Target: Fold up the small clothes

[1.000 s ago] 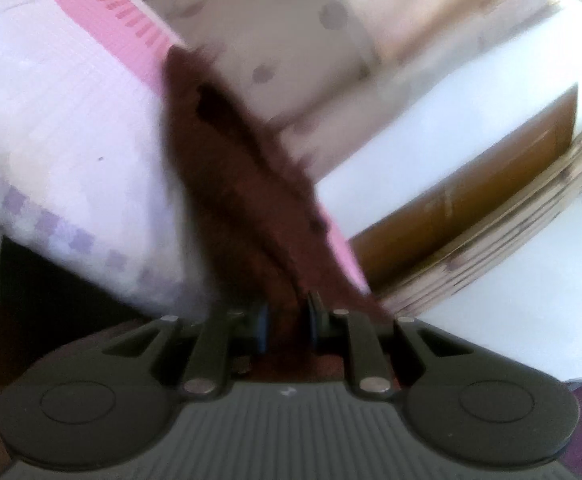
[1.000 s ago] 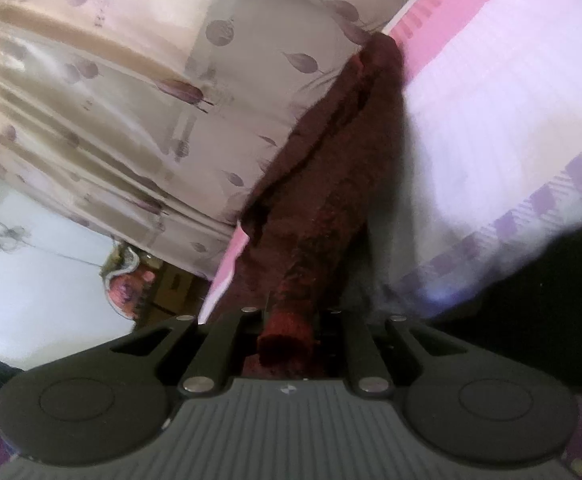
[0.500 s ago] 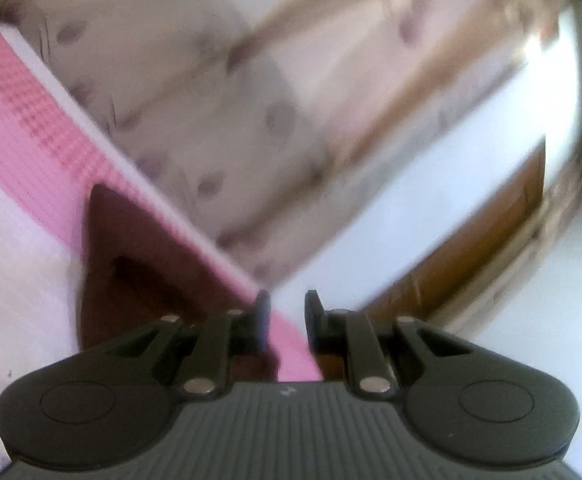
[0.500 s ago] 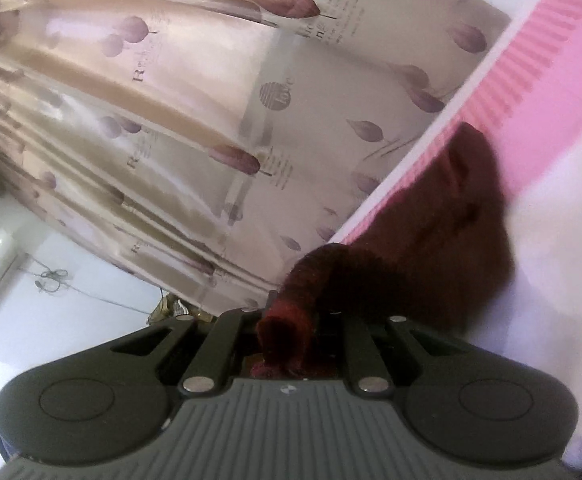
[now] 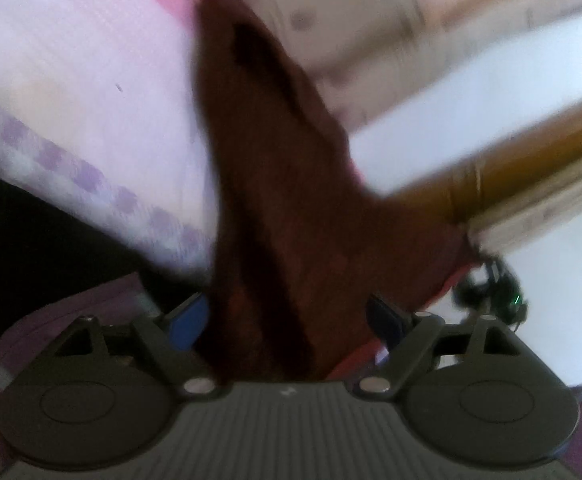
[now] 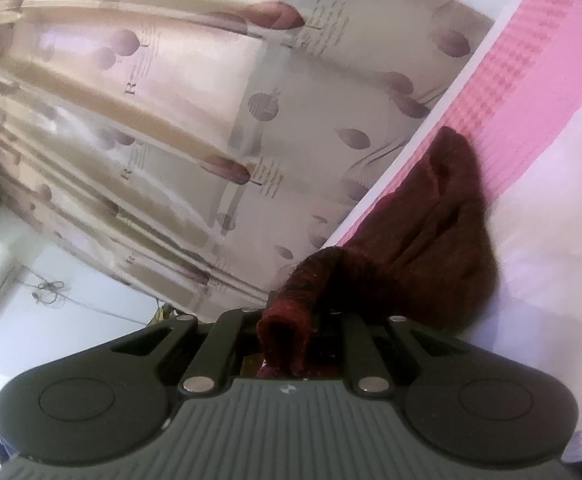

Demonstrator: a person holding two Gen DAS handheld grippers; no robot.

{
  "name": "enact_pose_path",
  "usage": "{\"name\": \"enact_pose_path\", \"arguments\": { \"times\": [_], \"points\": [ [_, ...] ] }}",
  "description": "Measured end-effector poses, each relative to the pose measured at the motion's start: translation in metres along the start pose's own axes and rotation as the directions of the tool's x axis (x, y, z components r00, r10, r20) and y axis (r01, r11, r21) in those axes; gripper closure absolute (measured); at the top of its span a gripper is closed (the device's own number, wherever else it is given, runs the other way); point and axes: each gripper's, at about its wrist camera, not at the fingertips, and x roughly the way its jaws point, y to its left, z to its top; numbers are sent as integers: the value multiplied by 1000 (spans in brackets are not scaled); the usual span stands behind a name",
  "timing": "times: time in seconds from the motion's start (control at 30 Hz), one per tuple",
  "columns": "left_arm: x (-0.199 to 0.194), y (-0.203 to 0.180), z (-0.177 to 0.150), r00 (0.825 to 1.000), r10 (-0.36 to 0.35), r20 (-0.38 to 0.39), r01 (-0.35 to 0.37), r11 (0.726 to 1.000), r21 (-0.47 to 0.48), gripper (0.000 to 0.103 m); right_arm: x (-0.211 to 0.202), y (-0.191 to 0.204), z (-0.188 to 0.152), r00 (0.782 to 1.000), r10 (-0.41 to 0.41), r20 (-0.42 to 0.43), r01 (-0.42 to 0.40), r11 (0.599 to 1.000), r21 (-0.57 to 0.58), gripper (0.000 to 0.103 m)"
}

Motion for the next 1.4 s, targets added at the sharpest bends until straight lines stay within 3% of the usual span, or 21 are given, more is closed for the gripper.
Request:
{"name": "enact_pose_path", "arguments": {
  "times": [0.13,0.23,0.27,0.3,0.33,0.43,0.63,0.73,0.83,0.9,0.93,0.97,1.03,1.13,1.2,1.3,1.4],
  "points": [
    [39,2,6,996,23,-84,-18,998,59,16,-5,-5,-1,1000,-13,6,13,1000,5,86],
    [58,2,3,998,-4,-66,11,993,114,21,-9,-7,-3,1000,-15,10,15,1000,2,86],
    [61,-2,3,998,-19,-64,28,991,133,56,-9,-6,-4,1000,-18,14,18,1000,3,86],
    [59,-8,1,996,-42,-74,53,987,154,74,-10,-7,-4,1000,-17,17,16,1000,7,86],
    [55,-16,-1,997,-44,-62,55,980,189,83,-12,-8,-5,1000,-16,21,16,1000,9,86],
    [22,-38,-4,988,-151,14,145,966,214,83,-17,-12,-8,999,-33,31,33,999,21,86],
    [-32,-57,16,952,-241,188,208,962,177,83,-40,-16,-29,998,-56,27,55,997,48,86],
    [-37,-59,31,926,-282,249,249,956,158,83,-46,-16,-37,998,-55,27,53,996,74,85],
    [-29,-64,45,927,-279,251,240,955,175,83,-41,-14,-32,999,-34,28,31,995,92,85],
    [-31,-54,46,939,-253,231,221,963,157,80,-33,-9,-24,999,-29,18,28,997,70,85],
    [-29,-53,47,955,-222,196,193,969,155,71,-29,-6,-21,1000,-28,12,27,998,58,85],
    [-24,-50,45,972,-177,155,152,975,160,44,-25,-4,-18,1000,-23,7,22,999,49,85],
    [-20,-38,35,993,-73,96,58,987,151,6,-22,-2,-16,1000,-20,-3,20,999,38,85],
    [-6,-25,21,998,-42,40,34,984,177,5,-23,-6,-15,1000,-24,-5,25,999,49,85],
    [9,-12,20,1000,21,-8,-20,989,145,5,-26,-9,-15,1000,-28,2,28,998,63,85],
    [32,9,13,997,-8,-72,12,998,64,5,-29,-7,-17,1000,-29,8,29,998,51,85],
    [60,14,7,994,-38,-104,48,994,94,5,-30,-6,-20,999,-35,14,34,998,53,84]
  ]
}}
